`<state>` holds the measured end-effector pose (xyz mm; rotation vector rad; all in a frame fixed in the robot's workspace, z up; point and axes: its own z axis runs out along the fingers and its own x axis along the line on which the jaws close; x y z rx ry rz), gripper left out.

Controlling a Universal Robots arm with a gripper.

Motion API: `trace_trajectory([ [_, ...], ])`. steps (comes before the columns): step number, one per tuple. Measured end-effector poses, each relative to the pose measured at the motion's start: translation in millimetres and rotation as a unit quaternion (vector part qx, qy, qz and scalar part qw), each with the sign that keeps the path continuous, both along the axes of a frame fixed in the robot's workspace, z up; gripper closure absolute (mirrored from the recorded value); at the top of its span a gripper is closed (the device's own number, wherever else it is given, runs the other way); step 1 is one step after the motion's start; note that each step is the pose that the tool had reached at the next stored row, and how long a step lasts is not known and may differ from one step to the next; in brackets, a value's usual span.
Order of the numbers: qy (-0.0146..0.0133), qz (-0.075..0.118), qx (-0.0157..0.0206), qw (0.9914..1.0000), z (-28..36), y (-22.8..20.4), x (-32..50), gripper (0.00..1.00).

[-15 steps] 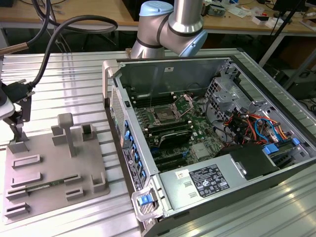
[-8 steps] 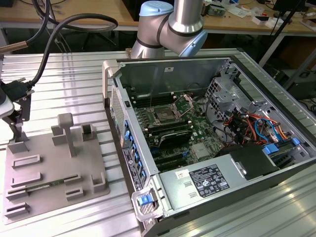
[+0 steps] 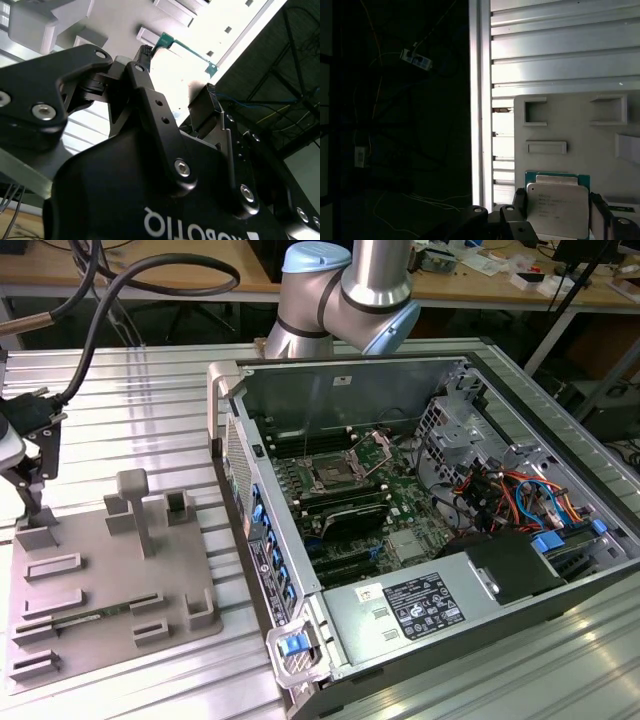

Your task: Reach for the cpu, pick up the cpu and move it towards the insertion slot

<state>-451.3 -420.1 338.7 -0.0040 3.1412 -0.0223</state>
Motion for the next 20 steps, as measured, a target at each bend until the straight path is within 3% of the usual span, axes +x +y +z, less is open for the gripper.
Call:
trace_trajectory([
  [17, 0.0, 0.0, 0.0, 1.0, 11.0, 0.0, 0.0, 0.45],
  [20, -0.0001, 0.0, 0.0, 1.0, 16.2, 0.0, 0.0, 0.45],
])
